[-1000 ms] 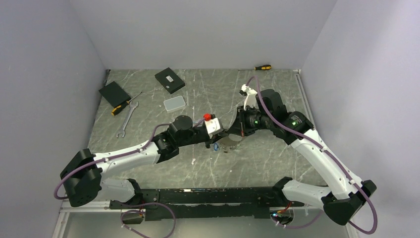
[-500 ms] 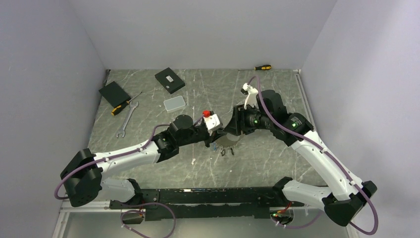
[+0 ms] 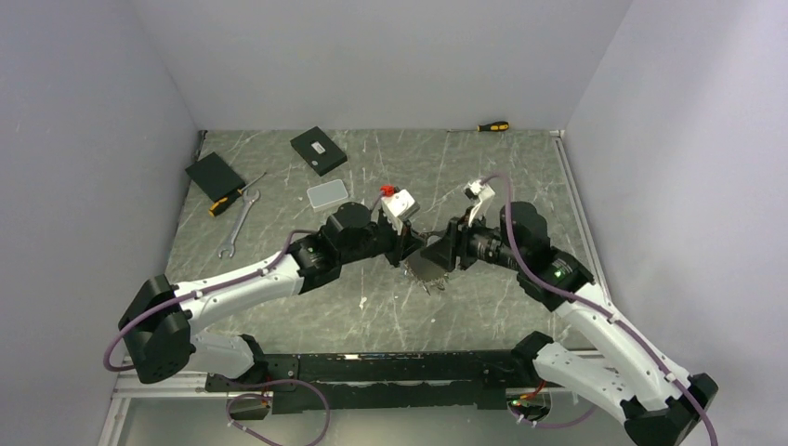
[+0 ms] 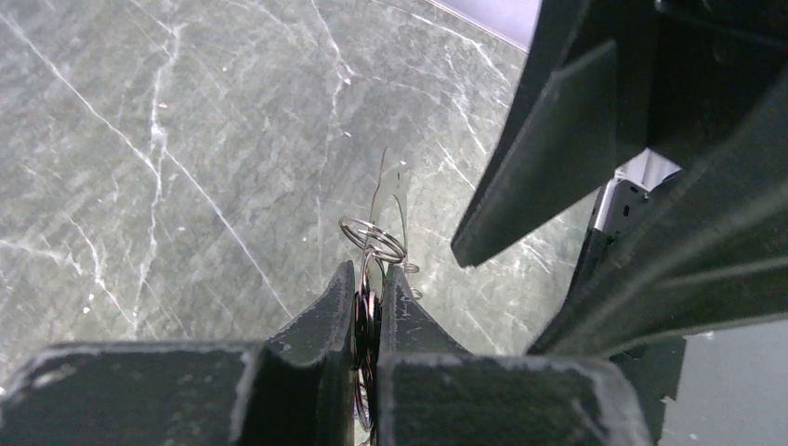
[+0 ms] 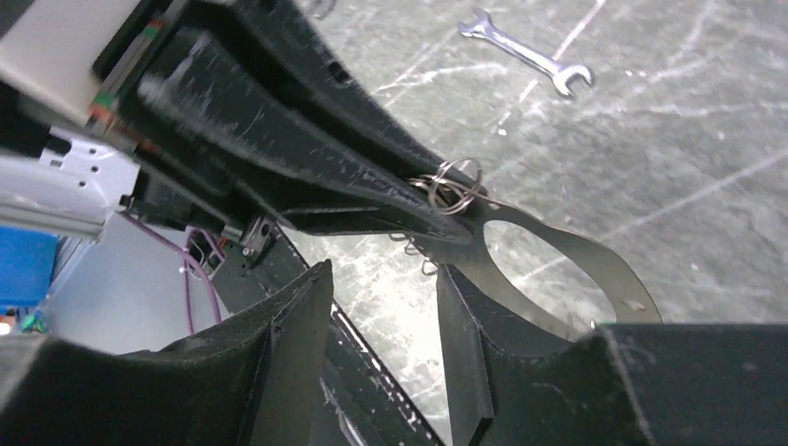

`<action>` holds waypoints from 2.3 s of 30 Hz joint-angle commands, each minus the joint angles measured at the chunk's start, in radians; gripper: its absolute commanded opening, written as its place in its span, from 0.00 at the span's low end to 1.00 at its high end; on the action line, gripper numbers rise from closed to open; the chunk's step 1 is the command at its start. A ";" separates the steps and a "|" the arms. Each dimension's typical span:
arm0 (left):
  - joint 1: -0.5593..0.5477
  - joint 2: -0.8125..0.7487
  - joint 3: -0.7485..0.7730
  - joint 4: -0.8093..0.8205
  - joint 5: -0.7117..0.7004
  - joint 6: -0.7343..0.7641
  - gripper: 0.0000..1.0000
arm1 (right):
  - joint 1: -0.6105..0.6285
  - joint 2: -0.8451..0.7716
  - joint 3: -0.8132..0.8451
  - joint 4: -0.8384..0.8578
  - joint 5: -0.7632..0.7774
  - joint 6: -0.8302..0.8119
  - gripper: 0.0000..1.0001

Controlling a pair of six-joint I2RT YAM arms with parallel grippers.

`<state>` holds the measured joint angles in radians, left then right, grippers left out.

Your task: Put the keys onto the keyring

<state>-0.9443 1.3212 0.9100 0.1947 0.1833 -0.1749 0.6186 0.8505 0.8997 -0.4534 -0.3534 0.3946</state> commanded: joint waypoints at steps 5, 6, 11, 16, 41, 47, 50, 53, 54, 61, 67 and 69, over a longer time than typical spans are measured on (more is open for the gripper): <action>0.038 -0.021 0.105 -0.086 0.149 -0.120 0.00 | 0.004 -0.208 -0.188 0.385 -0.172 -0.178 0.47; 0.042 -0.027 0.096 -0.072 0.180 -0.118 0.00 | 0.004 -0.236 -0.213 0.413 -0.168 -0.195 0.47; 0.054 -0.035 0.092 -0.068 0.303 -0.104 0.00 | 0.004 -0.366 -0.361 0.581 -0.170 -0.268 0.46; 0.055 -0.051 0.075 -0.041 0.393 -0.088 0.00 | 0.004 -0.431 -0.434 0.645 -0.158 -0.316 0.45; 0.055 -0.057 0.007 0.097 0.472 -0.077 0.00 | 0.004 -0.354 -0.419 0.608 -0.153 -0.357 0.28; 0.054 -0.063 -0.004 0.105 0.489 -0.067 0.00 | 0.004 -0.337 -0.413 0.617 -0.160 -0.352 0.24; 0.054 -0.062 -0.005 0.104 0.487 -0.066 0.00 | 0.004 -0.326 -0.408 0.619 -0.170 -0.348 0.22; 0.055 -0.064 -0.006 0.109 0.489 -0.068 0.00 | 0.004 -0.317 -0.403 0.614 -0.176 -0.348 0.21; 0.055 -0.065 -0.006 0.107 0.488 -0.067 0.00 | 0.004 -0.315 -0.403 0.613 -0.176 -0.348 0.20; 0.053 -0.068 -0.008 0.088 0.472 -0.056 0.00 | 0.004 -0.308 -0.400 0.614 -0.175 -0.341 0.16; 0.055 -0.069 -0.001 0.060 0.453 -0.046 0.00 | 0.006 -0.296 -0.403 0.627 -0.190 -0.332 0.06; 0.055 -0.065 0.004 0.053 0.450 -0.045 0.00 | 0.006 -0.291 -0.403 0.623 -0.195 -0.332 0.02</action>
<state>-0.8913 1.2938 0.8921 0.1944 0.6304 -0.2367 0.6186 0.5499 0.4656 0.1406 -0.5201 0.0563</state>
